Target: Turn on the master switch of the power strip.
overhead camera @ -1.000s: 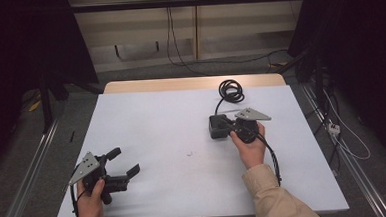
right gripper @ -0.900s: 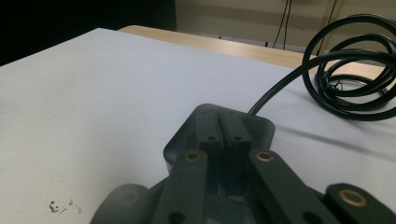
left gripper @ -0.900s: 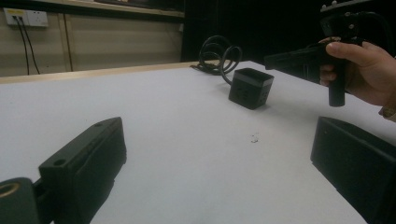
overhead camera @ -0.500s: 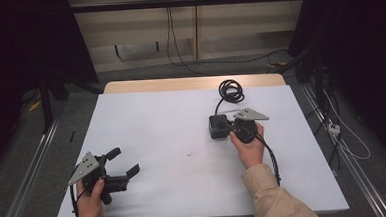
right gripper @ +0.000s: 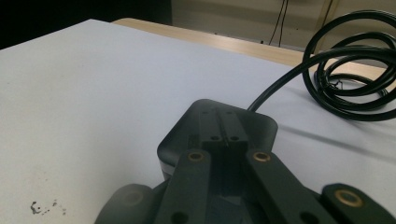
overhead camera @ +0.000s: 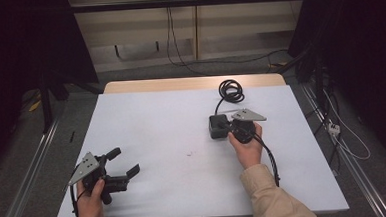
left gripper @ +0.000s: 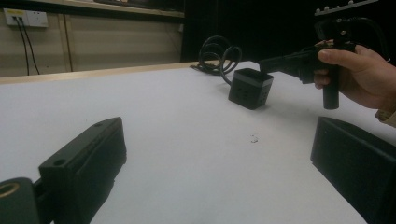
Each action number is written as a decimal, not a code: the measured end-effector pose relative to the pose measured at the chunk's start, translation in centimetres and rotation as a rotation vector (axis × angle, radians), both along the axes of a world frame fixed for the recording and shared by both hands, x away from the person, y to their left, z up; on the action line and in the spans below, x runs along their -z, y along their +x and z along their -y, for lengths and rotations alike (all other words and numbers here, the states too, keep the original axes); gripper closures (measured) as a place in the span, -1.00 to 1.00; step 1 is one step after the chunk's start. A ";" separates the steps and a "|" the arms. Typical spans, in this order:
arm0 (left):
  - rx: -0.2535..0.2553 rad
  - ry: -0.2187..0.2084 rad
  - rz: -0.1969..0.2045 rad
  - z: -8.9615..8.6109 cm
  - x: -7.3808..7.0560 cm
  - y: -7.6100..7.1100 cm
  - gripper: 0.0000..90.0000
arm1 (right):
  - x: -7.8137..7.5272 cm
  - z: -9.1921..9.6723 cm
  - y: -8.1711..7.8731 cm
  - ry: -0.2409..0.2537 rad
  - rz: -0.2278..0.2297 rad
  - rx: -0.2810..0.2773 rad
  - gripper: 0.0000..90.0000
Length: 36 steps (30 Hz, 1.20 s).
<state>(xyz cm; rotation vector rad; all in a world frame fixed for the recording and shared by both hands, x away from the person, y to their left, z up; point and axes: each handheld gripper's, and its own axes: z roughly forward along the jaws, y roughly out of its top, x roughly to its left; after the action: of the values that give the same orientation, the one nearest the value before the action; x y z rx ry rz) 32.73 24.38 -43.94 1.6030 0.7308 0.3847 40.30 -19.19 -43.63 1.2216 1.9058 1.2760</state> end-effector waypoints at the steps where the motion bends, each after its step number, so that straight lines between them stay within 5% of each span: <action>1: 0.000 -0.001 0.000 0.0 0.0 0.0 -0.93 | 0.0 -0.1 0.0 -0.003 0.004 -0.003 1.00; 36: 0.005 -0.002 0.003 0.0 0.0 -0.2 -0.93 | 0.6 -0.2 0.0 -0.022 0.035 -0.012 1.00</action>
<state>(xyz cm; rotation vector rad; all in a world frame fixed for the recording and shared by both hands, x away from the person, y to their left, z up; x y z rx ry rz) 32.51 24.35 -43.92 1.6018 0.7249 0.3821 40.34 -18.98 -44.19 1.1709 1.9002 1.2713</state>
